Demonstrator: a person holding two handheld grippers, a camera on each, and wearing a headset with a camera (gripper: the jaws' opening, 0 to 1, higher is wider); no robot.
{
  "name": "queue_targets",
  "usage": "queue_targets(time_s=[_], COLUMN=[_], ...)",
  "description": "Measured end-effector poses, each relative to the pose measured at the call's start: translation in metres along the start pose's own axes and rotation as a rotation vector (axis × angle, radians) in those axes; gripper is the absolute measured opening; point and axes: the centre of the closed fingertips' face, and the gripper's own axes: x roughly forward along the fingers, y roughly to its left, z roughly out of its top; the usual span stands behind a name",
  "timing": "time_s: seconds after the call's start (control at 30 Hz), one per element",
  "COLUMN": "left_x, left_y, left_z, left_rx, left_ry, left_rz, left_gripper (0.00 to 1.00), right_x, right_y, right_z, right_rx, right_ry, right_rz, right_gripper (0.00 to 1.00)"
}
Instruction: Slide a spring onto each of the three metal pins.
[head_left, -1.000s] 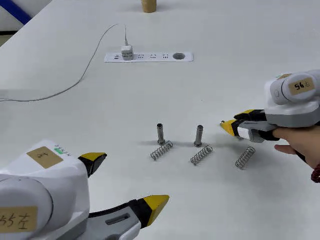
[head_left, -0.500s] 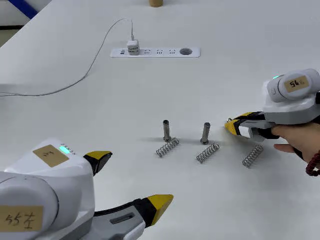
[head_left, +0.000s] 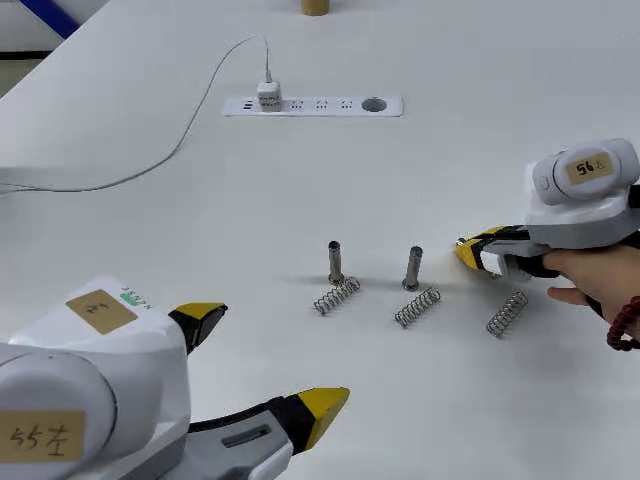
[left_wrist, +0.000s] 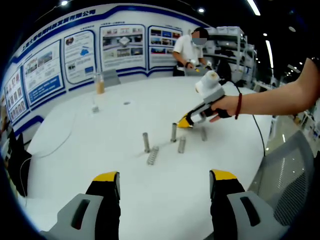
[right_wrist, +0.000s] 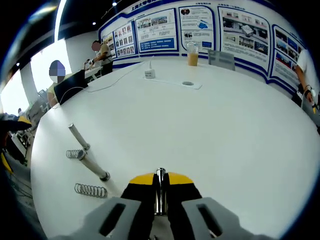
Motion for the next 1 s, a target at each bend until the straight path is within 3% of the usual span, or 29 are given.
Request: queue_targets(time_s=[0.53, 1.0], left_x=[-0.002, -0.004], left_y=[0.001, 0.000], left_z=[0.004, 0.006], left_rx=[0.005, 0.009], left_ry=[-0.013, -0.020], left_rz=[0.004, 0.001], left_gripper=[0.74, 0.73], right_x=[-0.022, -0.042], right_y=[0.002, 0.005], right_z=[0.016, 0.016], right_rx=[0.013, 0.003], right_ry=[-0.059, -0.079], right_rz=[-0.026, -0.050], right_gripper=[0.09, 0.09])
